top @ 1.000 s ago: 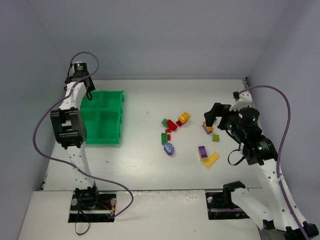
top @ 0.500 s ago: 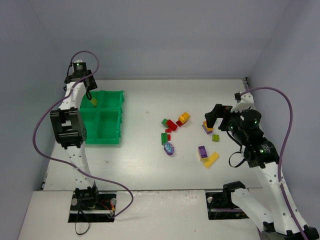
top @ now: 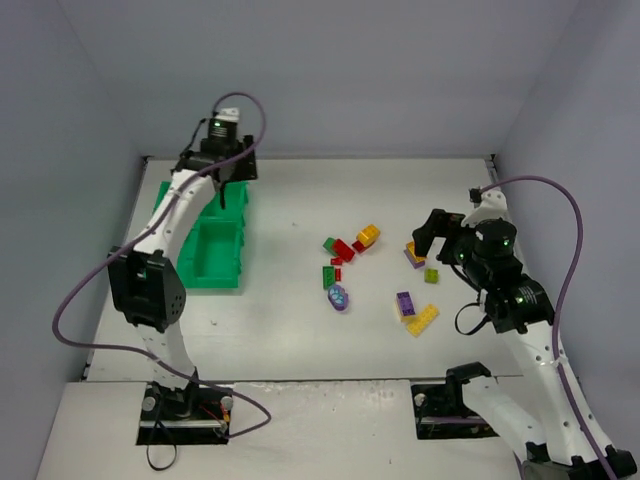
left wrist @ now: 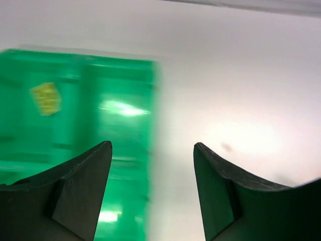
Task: Sort the legos into containers by color
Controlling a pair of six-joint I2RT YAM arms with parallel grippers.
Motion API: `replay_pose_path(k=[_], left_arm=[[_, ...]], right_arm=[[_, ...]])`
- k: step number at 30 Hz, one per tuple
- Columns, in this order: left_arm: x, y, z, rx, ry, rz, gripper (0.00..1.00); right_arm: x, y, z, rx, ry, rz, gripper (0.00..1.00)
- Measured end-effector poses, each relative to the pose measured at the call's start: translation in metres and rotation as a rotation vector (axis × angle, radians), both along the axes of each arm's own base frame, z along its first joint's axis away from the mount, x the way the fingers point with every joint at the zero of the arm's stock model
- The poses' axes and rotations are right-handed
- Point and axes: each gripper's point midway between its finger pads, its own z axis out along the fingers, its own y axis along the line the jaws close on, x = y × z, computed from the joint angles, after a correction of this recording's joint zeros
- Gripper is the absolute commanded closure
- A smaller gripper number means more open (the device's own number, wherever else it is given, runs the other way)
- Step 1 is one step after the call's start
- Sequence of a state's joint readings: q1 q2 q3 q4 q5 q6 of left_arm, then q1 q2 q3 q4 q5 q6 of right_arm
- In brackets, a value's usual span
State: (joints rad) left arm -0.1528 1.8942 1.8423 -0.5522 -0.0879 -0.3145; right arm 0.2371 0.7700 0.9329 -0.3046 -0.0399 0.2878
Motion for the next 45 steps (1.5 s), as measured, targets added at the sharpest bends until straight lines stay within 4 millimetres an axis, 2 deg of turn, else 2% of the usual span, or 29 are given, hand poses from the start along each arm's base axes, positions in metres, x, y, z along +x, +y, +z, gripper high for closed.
replay_pose_path(k=[2,3,5,6,8,10,12,13,18,21,24,31,38,45], left_arm=[[-0.024,-0.06,0.013,-0.019,-0.015,-0.129,0.4],[-0.037,-0.082,0.014,-0.027,-0.008,-0.178,0.4],[-0.068,-0.132,0.008,-0.046,0.025,-0.291,0.4],[-0.082,-0.148,0.0,-0.052,0.052,-0.329,0.4],[-0.108,-0.173,-0.021,-0.056,0.113,-0.379,0.41],[-0.131,-0.19,-0.048,-0.047,0.187,-0.409,0.41],[-0.148,-0.202,-0.07,-0.036,0.251,-0.424,0.47],[-0.153,-0.209,-0.079,-0.035,0.275,-0.428,0.52],[-0.174,-0.242,-0.124,-0.023,0.378,-0.445,0.53],[-0.184,-0.257,-0.147,-0.009,0.432,-0.451,0.53],[-0.195,-0.265,-0.161,0.003,0.474,-0.453,0.53],[-0.21,-0.276,-0.164,-0.011,0.503,-0.467,0.53],[-0.211,-0.269,-0.169,0.026,0.508,-0.437,0.53],[-0.21,-0.257,-0.192,0.103,0.54,-0.396,0.53]], right_arm=[[0.003,0.0,-0.006,-0.006,0.021,-0.002,0.07],[0.005,0.001,-0.008,-0.008,0.03,-0.002,0.08],[0.007,0.001,-0.013,-0.011,0.046,-0.002,0.09],[0.007,0.001,-0.014,-0.012,0.05,-0.002,0.09],[0.007,0.002,-0.017,-0.012,0.059,-0.003,0.09],[0.007,0.002,-0.019,-0.01,0.066,-0.004,0.1],[0.008,0.002,-0.021,-0.008,0.071,-0.005,0.09],[0.008,0.002,-0.021,-0.007,0.073,-0.005,0.1],[0.008,0.003,-0.022,0.003,0.077,-0.008,0.09],[0.008,0.003,-0.022,0.007,0.079,-0.009,0.09],[0.006,0.003,-0.023,0.01,0.078,-0.009,0.09],[0.001,0.004,-0.025,0.02,0.078,-0.002,0.08],[0.001,0.005,-0.026,0.022,0.082,0.001,0.07],[0.0,0.005,-0.028,0.021,0.086,0.001,0.07]])
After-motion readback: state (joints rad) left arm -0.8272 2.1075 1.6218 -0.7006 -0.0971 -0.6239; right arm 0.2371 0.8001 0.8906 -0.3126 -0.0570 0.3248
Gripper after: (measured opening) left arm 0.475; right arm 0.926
